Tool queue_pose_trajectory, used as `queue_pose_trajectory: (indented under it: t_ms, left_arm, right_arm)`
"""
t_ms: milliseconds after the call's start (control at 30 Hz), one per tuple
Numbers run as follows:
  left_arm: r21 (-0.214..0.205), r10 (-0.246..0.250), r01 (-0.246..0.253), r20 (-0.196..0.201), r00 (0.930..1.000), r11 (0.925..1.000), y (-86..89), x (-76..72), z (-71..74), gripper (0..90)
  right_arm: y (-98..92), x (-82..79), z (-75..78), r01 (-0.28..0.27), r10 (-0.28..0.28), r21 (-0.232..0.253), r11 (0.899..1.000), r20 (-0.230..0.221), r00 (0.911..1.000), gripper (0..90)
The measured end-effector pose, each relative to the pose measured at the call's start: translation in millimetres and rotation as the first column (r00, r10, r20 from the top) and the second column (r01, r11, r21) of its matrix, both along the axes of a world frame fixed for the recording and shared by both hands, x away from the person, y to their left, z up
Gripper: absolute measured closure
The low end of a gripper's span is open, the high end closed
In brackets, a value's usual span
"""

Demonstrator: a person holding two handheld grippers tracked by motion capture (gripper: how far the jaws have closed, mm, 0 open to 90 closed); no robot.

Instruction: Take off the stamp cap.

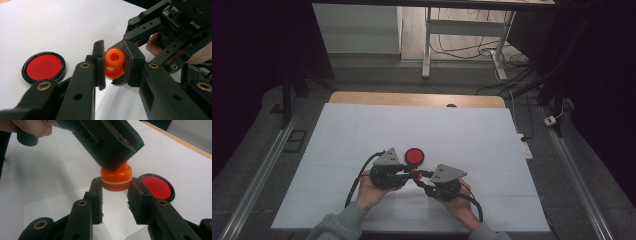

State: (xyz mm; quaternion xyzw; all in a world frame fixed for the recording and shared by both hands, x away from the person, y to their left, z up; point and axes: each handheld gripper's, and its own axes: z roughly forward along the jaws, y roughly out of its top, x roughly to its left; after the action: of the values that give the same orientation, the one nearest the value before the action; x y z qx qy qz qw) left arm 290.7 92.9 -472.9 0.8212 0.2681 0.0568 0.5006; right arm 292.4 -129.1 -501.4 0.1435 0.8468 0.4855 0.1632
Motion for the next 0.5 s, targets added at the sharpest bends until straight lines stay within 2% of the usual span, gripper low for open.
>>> queue_pose_trajectory:
  t_ms: [267, 300, 333, 367, 400, 433, 500]
  left_arm:
    - [-0.009, 0.01, -0.01, 0.007, 0.9999, 0.9999, 1.1, -0.8, 0.4, 72.8]
    - [-0.025, 0.042, -0.041, 0.038, 0.9984, 0.9988, 5.9, -1.7, 3.7, 72.9]
    - [-0.059, 0.064, -0.061, 0.039, 0.9972, 0.9964, 14.8, -0.6, 8.9, 72.9]
    - [-0.101, 0.086, -0.083, 0.033, 0.9957, 0.9914, 27.1, 1.3, 14.2, 72.9]
    - [-0.115, 0.093, -0.089, 0.027, 0.9953, 0.9893, 32.8, 2.3, 16.0, 72.8]
    - [-0.127, 0.095, -0.092, 0.021, 0.9952, 0.9877, 37.5, 2.9, 16.8, 72.8]
    - [-0.116, 0.089, -0.086, 0.019, 0.9959, 0.9896, 37.6, 3.2, 15.9, 72.8]
  right_arm:
    - [-0.6, 0.5, 0.2, -0.005, 0.005, 0.006, 1.0, -0.014, 0.9999, 65.1]
    - [-0.3, 0.7, -0.3, 0.006, -0.006, 0.0, 1.0, -0.015, 0.9999, 65.1]
    - [-1.3, 2.1, -3.6, 0.018, -0.018, -0.042, 0.999, -0.013, 0.9997, 65.1]
    - [-4.8, 5.0, -9.3, 0.032, -0.034, -0.044, 0.999, -0.032, 0.9989, 65.1]
    - [-10.4, 7.9, -13.2, 0.046, -0.046, -0.006, 0.999, -0.059, 0.9972, 65.1]
    - [-12.0, 9.3, -12.5, 0.049, -0.049, 0.009, 0.999, -0.058, 0.9971, 65.1]
    - [-12.9, 10.0, -6.5, 0.054, -0.053, 0.024, 0.998, -0.052, 0.9972, 65.1]
